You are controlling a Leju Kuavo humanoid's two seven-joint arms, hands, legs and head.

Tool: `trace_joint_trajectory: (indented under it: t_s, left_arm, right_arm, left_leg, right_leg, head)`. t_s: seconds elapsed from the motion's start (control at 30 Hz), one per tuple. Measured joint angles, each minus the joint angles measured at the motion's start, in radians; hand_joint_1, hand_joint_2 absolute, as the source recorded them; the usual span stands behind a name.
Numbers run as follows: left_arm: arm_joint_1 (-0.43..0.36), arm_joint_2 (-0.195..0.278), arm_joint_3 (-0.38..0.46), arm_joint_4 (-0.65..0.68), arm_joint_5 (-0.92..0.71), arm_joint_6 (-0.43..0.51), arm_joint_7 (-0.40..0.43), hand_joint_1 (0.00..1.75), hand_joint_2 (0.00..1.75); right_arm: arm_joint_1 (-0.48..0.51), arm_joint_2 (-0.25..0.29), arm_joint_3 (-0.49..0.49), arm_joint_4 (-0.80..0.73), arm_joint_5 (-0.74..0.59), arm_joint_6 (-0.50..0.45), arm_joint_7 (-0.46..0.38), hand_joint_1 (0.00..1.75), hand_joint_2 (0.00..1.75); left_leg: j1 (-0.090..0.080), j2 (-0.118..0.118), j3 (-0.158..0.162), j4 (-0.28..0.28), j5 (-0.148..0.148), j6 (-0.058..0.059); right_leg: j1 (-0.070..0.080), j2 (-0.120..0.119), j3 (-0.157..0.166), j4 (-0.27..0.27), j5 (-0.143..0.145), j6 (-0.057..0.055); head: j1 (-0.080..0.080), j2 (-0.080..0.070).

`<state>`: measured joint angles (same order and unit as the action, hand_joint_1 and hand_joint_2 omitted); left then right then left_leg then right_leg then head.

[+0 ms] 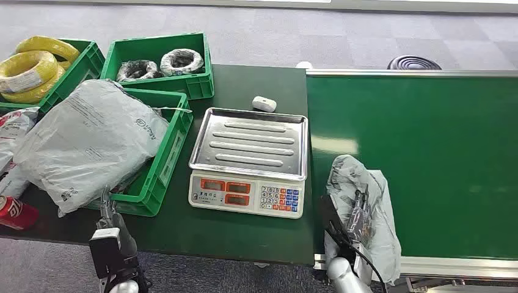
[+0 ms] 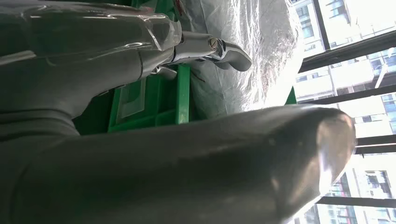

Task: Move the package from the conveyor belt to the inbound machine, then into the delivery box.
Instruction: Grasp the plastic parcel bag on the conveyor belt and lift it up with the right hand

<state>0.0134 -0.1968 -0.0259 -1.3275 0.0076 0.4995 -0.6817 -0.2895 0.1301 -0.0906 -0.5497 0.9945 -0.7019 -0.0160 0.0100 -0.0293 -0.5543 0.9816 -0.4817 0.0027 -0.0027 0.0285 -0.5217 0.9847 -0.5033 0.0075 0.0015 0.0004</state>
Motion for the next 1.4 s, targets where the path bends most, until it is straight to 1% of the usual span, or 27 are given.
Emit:
trace_joint_trajectory:
  t_s: [0.13,0.27,0.33,0.43,0.5,0.57,0.63,0.73,0.77,0.87,0.9,1.03,1.2,1.4]
  left_arm:
    - [-0.004,-0.003,0.0,0.002,-0.002,-0.005,0.002,0.0,0.0]
    - [-0.016,-0.005,-0.002,0.016,-0.008,-0.015,0.006,0.0,0.0]
    - [-0.023,-0.006,-0.005,0.025,-0.009,-0.021,0.006,0.0,0.0]
    - [-0.032,-0.007,-0.012,0.037,-0.01,-0.026,0.006,0.0,0.0]
    - [-0.036,-0.008,-0.018,0.044,-0.011,-0.027,0.006,0.0,0.0]
    - [-0.039,-0.009,-0.023,0.048,-0.012,-0.027,0.006,0.0,0.0]
    - [-0.042,-0.01,-0.024,0.049,-0.014,-0.027,0.006,0.0,0.0]
    - [-0.054,-0.012,-0.025,0.047,-0.02,-0.027,0.006,0.0,0.0]
    - [-0.056,-0.012,-0.025,0.046,-0.021,-0.027,0.006,0.0,0.0]
    - [-0.061,-0.013,-0.025,0.045,-0.022,-0.027,0.006,0.0,0.0]
    - [-0.062,-0.013,-0.025,0.045,-0.023,-0.027,0.006,0.0,0.0]
    - [-0.065,-0.013,-0.025,0.045,-0.026,-0.027,0.006,0.0,0.0]
    - [-0.065,-0.013,-0.024,0.045,-0.027,-0.027,0.004,0.0,0.0]
    - [-0.065,-0.013,-0.024,0.045,-0.027,-0.023,0.001,0.0,0.0]
  right_arm:
    - [-0.024,-0.012,-0.047,0.045,0.023,0.0,0.04,0.0,1.75]
    - [-0.055,-0.022,-0.094,0.097,0.044,0.012,0.108,0.0,1.75]
    - [-0.068,-0.028,-0.112,0.117,0.047,0.021,0.143,0.0,1.75]
    - [-0.08,-0.038,-0.141,0.142,0.039,0.04,0.168,0.0,1.75]
    - [-0.086,-0.042,-0.161,0.154,0.034,0.054,0.174,0.0,1.75]
    - [-0.09,-0.044,-0.18,0.163,0.027,0.061,0.164,0.13,1.75]
    - [-0.091,-0.043,-0.199,0.168,0.02,0.058,0.134,0.29,1.75]
    - [-0.094,-0.04,-0.222,0.174,0.017,0.045,0.103,0.25,1.75]
    - [-0.095,-0.038,-0.227,0.176,0.017,0.041,0.1,0.28,1.75]
    - [-0.096,-0.035,-0.239,0.18,0.018,0.039,0.088,1.2,1.75]
    - [-0.096,-0.035,-0.243,0.18,0.018,0.037,0.083,1.45,1.75]
    - [-0.099,-0.034,-0.257,0.181,0.016,0.026,0.067,1.66,1.75]
    - [-0.101,-0.034,-0.271,0.181,0.021,0.013,0.031,1.71,1.75]
    - [-0.103,-0.031,-0.28,0.18,0.031,-0.001,-0.002,1.68,1.75]
  left_leg:
    - [0.0,0.0,0.002,0.0,0.0,0.0]
    - [0.0,-0.001,0.006,0.0,0.0,0.0]
    - [0.001,-0.001,0.01,0.0,0.0,0.0]
    - [0.001,-0.001,0.017,0.0,-0.001,0.001]
    - [0.002,-0.001,0.022,0.0,-0.002,0.003]
    - [0.002,-0.002,0.027,0.0,-0.003,0.004]
    - [0.002,-0.002,0.031,0.0,-0.004,0.005]
    - [0.002,-0.003,0.032,0.0,-0.005,0.006]
    - [0.002,-0.003,0.032,0.0,-0.004,0.006]
    - [0.002,-0.003,0.032,0.0,-0.005,0.007]
    - [0.002,-0.003,0.032,0.0,-0.005,0.007]
    - [0.002,-0.001,0.032,0.0,-0.006,0.008]
    - [0.002,0.0,0.033,0.0,-0.007,0.008]
    - [0.002,0.0,0.034,0.0,-0.007,0.008]
  right_leg:
    - [0.0,0.0,0.001,0.0,0.0,0.0]
    - [0.0,0.0,0.005,-0.001,0.0,0.0]
    - [0.0,-0.001,0.009,-0.002,-0.001,0.0]
    - [0.001,-0.001,0.018,-0.005,-0.002,0.001]
    - [0.001,-0.001,0.024,-0.007,-0.003,0.001]
    - [0.002,-0.001,0.031,-0.01,-0.005,0.001]
    - [0.002,-0.002,0.035,-0.011,-0.006,0.002]
    - [0.002,-0.002,0.038,-0.012,-0.004,0.004]
    - [0.002,-0.002,0.038,-0.012,-0.003,0.005]
    - [0.002,-0.002,0.038,-0.013,-0.003,0.006]
    - [0.002,-0.002,0.038,-0.013,-0.003,0.006]
    - [0.002,-0.002,0.039,-0.014,-0.003,0.006]
    - [0.002,-0.001,0.039,-0.015,-0.003,0.006]
    - [0.002,-0.001,0.04,-0.015,-0.003,0.006]
  head:
    - [0.0,0.0]
    - [0.0,0.0]
    - [0.0,0.0]
    - [0.0,0.0]
    - [0.0,0.0]
    - [0.0,0.0]
    - [0.0,0.0]
    - [0.0,0.0]
    - [0.0,0.0]
    - [0.0,0.0]
    - [0.0,0.0]
    - [0.0,0.0]
    - [0.0,0.0]
    - [0.0,0.0]
